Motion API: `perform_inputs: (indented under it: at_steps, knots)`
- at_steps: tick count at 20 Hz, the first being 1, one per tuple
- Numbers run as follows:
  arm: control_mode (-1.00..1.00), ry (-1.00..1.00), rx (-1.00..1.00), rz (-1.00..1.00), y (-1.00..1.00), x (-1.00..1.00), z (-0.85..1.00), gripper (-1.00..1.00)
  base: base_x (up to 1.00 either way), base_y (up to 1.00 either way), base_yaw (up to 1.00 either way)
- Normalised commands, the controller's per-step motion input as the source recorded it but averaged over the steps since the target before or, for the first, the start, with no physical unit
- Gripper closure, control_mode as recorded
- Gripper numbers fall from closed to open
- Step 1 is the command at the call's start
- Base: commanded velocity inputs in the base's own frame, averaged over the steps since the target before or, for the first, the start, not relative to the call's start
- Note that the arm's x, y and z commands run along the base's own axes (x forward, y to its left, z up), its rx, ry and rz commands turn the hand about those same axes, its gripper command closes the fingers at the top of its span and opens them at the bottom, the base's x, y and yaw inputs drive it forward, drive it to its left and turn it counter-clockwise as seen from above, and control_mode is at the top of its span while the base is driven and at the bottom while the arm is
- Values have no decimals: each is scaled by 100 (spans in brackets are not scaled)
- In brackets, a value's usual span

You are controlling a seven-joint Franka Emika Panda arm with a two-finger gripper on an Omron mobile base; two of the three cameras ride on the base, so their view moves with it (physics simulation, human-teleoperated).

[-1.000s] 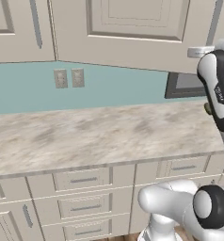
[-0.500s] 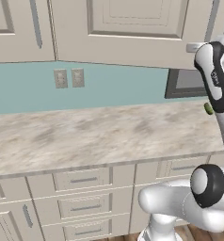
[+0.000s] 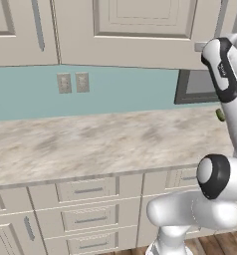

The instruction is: Open the cabinet. Pick the sponge and place it next to the sink. Then close the cabinet.

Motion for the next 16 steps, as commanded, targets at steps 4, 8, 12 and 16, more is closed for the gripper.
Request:
perform_inputs:
  at_steps: [4,8,12,16]
  knots:
    - [-100,0,0,0,4,56,0,-100,0,0,0]
    - [-100,0,0,0,2,59,0,-100,0,0,0]
    - [-100,0,0,0,1,55,0,-100,0,0,0]
    - [-100,0,0,0,2,43,0,-100,0,0,0]
